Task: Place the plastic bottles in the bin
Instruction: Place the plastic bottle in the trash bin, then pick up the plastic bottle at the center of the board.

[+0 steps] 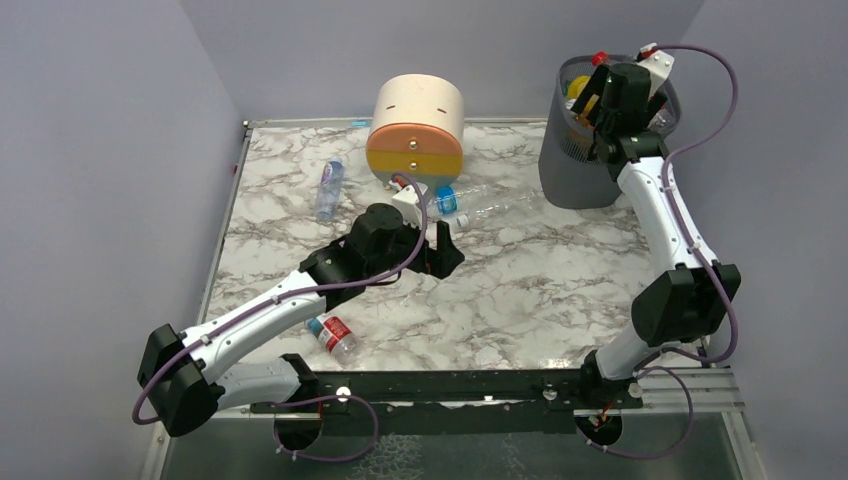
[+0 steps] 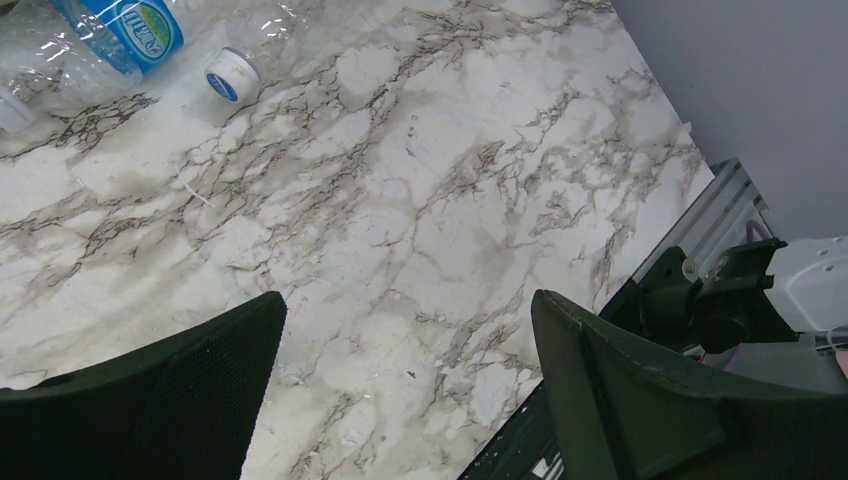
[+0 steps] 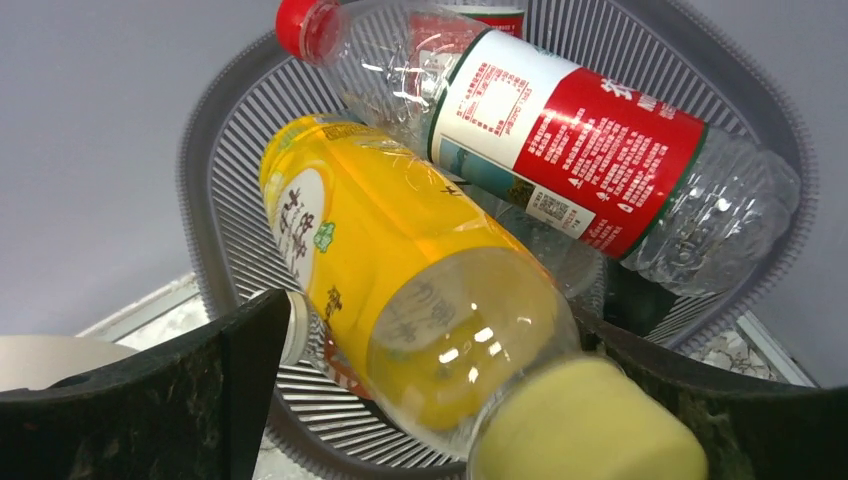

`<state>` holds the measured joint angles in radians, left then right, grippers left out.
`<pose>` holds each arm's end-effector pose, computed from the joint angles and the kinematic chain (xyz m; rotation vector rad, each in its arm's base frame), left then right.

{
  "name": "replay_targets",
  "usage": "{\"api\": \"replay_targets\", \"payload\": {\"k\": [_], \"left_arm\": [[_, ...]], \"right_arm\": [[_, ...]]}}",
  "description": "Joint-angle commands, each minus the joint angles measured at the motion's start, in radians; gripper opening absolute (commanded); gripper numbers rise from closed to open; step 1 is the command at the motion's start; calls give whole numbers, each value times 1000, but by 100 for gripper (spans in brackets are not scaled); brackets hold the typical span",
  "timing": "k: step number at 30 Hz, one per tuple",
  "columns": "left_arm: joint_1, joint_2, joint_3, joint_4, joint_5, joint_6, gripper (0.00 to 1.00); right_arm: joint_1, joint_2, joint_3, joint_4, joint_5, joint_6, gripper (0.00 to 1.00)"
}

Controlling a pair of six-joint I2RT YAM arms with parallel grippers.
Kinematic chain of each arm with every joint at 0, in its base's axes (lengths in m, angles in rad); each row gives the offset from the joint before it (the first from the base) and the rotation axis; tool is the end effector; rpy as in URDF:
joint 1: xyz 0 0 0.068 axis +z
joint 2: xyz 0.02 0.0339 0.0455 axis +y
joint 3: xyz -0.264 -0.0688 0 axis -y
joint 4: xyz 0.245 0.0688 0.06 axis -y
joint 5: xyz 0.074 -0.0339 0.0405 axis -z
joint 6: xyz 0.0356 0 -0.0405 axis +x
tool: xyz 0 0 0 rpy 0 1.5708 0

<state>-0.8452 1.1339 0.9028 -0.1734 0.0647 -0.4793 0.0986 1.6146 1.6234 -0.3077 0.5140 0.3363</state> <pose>0.1716 -0.1969 0.3119 0.4248 2.0506 -0.9027 0.3763 0.0196 0.4085 0.5602 1.7460 -0.1752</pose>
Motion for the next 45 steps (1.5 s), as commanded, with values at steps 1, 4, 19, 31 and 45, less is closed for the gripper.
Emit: {"api": "replay_targets", "payload": {"k": [1, 4, 19, 31, 45], "left_arm": [[4, 6, 8, 32, 25, -7, 99], [4, 20, 19, 24, 17, 6, 99], [24, 395, 242, 42, -38, 180, 99], [28, 893, 625, -3, -114, 346, 99], [31, 1074, 803, -40, -147, 462, 98]], "right_arm": [[-10, -61, 77, -86, -70, 36, 94], [-10, -77, 122, -118, -95, 50, 100], [-7, -251, 61, -201, -310, 30, 100], [-7, -354, -82, -185, -355, 38, 99], [-7, -411, -193, -154, -495, 56, 100]]}}
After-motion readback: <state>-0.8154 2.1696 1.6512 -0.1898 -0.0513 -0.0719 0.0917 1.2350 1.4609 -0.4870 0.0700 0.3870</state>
